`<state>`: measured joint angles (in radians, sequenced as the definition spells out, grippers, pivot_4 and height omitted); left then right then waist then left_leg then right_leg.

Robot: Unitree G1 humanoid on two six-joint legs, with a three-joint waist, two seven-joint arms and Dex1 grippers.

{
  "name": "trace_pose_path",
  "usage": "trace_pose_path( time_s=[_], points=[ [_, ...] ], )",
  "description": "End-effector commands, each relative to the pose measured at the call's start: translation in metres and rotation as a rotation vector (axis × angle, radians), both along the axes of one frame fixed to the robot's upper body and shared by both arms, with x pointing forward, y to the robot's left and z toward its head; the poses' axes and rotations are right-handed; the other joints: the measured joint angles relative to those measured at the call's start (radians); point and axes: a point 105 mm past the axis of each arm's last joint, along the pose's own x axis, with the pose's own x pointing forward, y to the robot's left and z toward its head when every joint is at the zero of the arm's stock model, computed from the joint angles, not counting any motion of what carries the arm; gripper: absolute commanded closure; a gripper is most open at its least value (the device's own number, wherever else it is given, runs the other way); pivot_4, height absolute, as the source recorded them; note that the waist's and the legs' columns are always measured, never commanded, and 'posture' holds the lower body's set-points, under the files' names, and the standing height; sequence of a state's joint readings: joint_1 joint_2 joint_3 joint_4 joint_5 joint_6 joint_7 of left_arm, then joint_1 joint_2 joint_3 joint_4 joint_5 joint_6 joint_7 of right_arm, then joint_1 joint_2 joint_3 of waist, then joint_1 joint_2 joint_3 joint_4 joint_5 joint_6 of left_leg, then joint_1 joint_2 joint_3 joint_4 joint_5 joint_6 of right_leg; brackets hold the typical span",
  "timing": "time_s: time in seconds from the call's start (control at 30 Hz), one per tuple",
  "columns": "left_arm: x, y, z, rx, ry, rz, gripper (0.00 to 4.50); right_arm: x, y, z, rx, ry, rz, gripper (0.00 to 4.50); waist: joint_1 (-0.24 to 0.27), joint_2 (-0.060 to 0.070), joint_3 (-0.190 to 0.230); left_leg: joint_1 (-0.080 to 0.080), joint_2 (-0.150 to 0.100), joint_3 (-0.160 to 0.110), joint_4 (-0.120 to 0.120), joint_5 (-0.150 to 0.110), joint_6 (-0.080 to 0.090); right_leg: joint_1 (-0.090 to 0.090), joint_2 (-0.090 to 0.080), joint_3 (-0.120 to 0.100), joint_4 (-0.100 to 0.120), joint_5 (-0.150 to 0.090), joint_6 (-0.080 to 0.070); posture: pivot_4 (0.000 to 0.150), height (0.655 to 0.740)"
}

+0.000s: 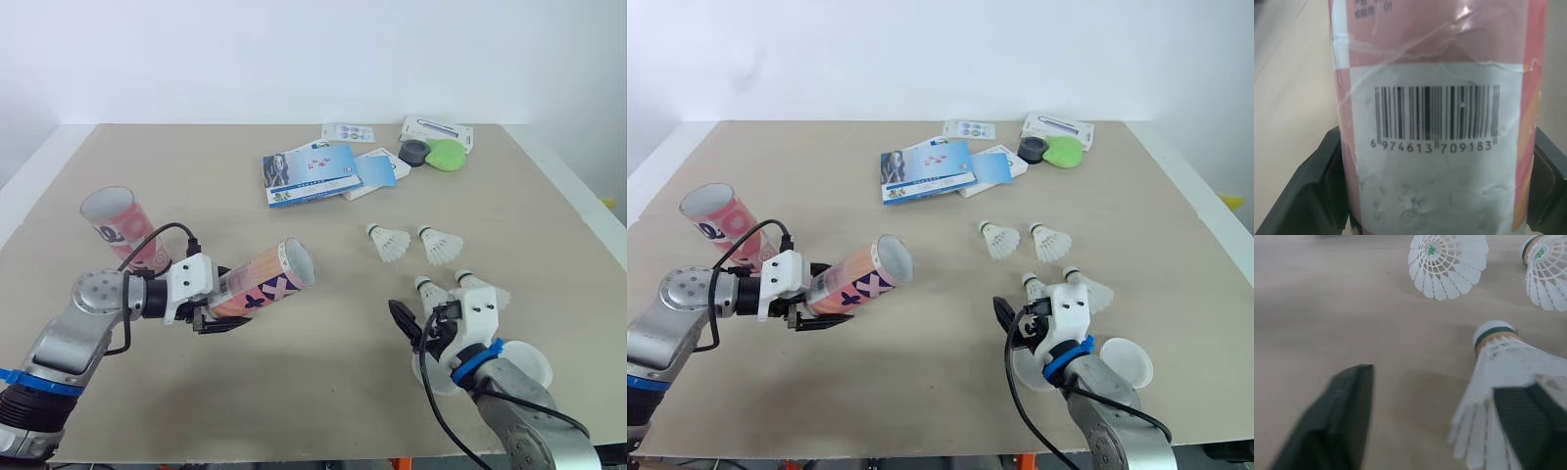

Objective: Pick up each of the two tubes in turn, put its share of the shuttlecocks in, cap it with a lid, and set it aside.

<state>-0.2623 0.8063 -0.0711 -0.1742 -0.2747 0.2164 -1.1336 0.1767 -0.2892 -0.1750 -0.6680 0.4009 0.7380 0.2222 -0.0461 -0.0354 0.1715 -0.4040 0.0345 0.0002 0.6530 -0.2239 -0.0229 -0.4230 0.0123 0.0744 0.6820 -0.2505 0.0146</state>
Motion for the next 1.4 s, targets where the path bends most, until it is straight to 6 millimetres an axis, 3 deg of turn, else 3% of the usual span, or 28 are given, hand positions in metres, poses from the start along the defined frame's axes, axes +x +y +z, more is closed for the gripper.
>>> trace_pose_path(
  time_s=[0.03, 0.17, 0.27, 0.33, 0.47, 0.57, 0.77, 1.0, 1.13, 1.17, 1.2, 1.23, 1.33, 1.4],
  points=[
    [0.000, 0.002, 0.013, -0.002, -0.053, 0.008, 0.50, 0.002, -0.005, 0.004, 0.036, -0.010, -0.040, 2.64, 0.000, 0.000, 0.000, 0.000, 0.000, 0.000, 0.000, 0.000, 0.000, 0.000, 0.000, 0.000, 0.000, 0.000, 0.000, 0.150, 0.7400],
    [-0.001, 0.003, 0.013, -0.001, -0.051, 0.010, 0.50, 0.001, -0.009, 0.005, 0.025, -0.014, -0.047, 4.46, 0.000, 0.000, 0.000, 0.000, 0.000, 0.000, 0.000, 0.000, 0.000, 0.000, 0.000, 0.000, 0.000, 0.000, 0.000, 0.150, 0.7400],
    [-0.001, 0.002, 0.013, -0.001, -0.051, 0.009, 0.50, 0.002, -0.012, 0.007, 0.020, -0.022, -0.053, 4.46, 0.000, 0.000, 0.000, 0.000, 0.000, 0.000, 0.000, 0.000, 0.000, 0.000, 0.000, 0.000, 0.000, 0.000, 0.000, 0.150, 0.7400],
    [0.000, 0.001, 0.013, -0.002, -0.051, 0.007, 0.50, 0.000, -0.004, 0.022, 0.014, -0.090, 0.021, 4.46, 0.000, 0.000, 0.000, 0.000, 0.000, 0.000, 0.000, 0.000, 0.000, 0.000, 0.000, 0.000, 0.000, 0.000, 0.000, 0.150, 0.7400],
    [0.001, 0.000, 0.012, -0.002, -0.049, 0.005, 0.50, -0.016, 0.038, 0.068, 0.023, -0.286, 0.377, 4.46, -0.002, 0.001, 0.001, 0.000, 0.000, 0.000, 0.000, 0.000, 0.000, 0.000, 0.000, 0.000, 0.000, 0.000, 0.000, 0.150, 0.7400],
    [0.003, -0.001, 0.011, -0.003, -0.045, 0.000, 0.50, -0.027, 0.065, 0.084, -0.127, -0.349, 0.697, 4.46, -0.005, 0.001, 0.001, 0.001, 0.000, 0.002, 0.000, 0.000, 0.000, 0.000, 0.000, 0.001, 0.000, 0.001, 0.001, 0.150, 0.7400],
    [0.007, -0.005, 0.011, -0.001, -0.049, -0.017, 0.50, -0.008, 0.083, 0.095, -0.420, -0.450, 0.961, 4.46, -0.001, -0.001, 0.002, 0.001, -0.002, 0.000, 0.001, 0.001, 0.001, 0.001, 0.000, 0.000, 0.000, 0.001, 0.002, 0.150, 0.7400],
    [0.008, -0.008, 0.014, -0.004, -0.062, -0.019, 0.50, 0.008, 0.106, 0.117, -0.540, -0.563, 1.110, 4.46, -0.001, -0.001, 0.003, -0.003, -0.002, -0.001, 0.001, 0.000, 0.002, -0.001, 0.000, 0.000, -0.001, 0.001, 0.001, 0.150, 0.7400],
    [0.008, -0.009, 0.013, -0.011, -0.065, -0.015, 0.50, 0.009, 0.112, 0.123, -0.558, -0.582, 1.171, 3.20, 0.000, -0.001, 0.003, -0.003, -0.002, -0.001, 0.001, -0.001, 0.002, -0.002, -0.001, -0.001, -0.001, 0.000, 0.002, 0.150, 0.7400],
    [0.007, -0.010, 0.012, -0.012, -0.065, -0.015, 0.50, 0.010, 0.113, 0.127, -0.557, -0.588, 1.176, 2.53, 0.000, -0.001, 0.003, -0.003, -0.002, -0.001, 0.001, -0.001, 0.002, -0.001, -0.001, 0.000, -0.001, 0.000, 0.002, 0.150, 0.7400],
    [0.007, -0.011, 0.012, -0.014, -0.066, -0.015, 0.50, 0.010, 0.113, 0.129, -0.555, -0.590, 1.181, 2.31, 0.000, -0.001, 0.003, -0.003, -0.002, -0.001, 0.001, -0.001, 0.002, -0.001, -0.001, 0.000, -0.001, 0.000, 0.002, 0.150, 0.7400],
    [0.007, -0.011, 0.012, -0.017, -0.066, -0.015, 0.50, 0.009, 0.112, 0.132, -0.547, -0.577, 1.193, 1.76, 0.000, -0.001, 0.003, -0.003, -0.002, -0.001, 0.001, -0.001, 0.002, -0.001, -0.001, -0.001, -0.001, 0.000, 0.002, 0.150, 0.7400],
    [0.008, -0.012, 0.013, -0.022, -0.071, -0.010, 0.50, 0.012, 0.103, 0.141, -0.529, -0.516, 1.232, 1.66, 0.000, 0.000, 0.004, -0.003, -0.002, -0.001, 0.001, 0.000, 0.002, -0.001, -0.001, -0.001, -0.001, 0.001, 0.001, 0.150, 0.7400],
    [0.009, -0.013, 0.013, -0.026, -0.072, -0.009, 0.50, 0.023, 0.099, 0.154, -0.506, -0.514, 1.210, 2.59, -0.001, 0.000, 0.004, -0.003, -0.002, 0.000, 0.002, 0.000, 0.002, -0.001, -0.001, -0.001, -0.001, 0.002, 0.001, 0.150, 0.7400]
  ],
)
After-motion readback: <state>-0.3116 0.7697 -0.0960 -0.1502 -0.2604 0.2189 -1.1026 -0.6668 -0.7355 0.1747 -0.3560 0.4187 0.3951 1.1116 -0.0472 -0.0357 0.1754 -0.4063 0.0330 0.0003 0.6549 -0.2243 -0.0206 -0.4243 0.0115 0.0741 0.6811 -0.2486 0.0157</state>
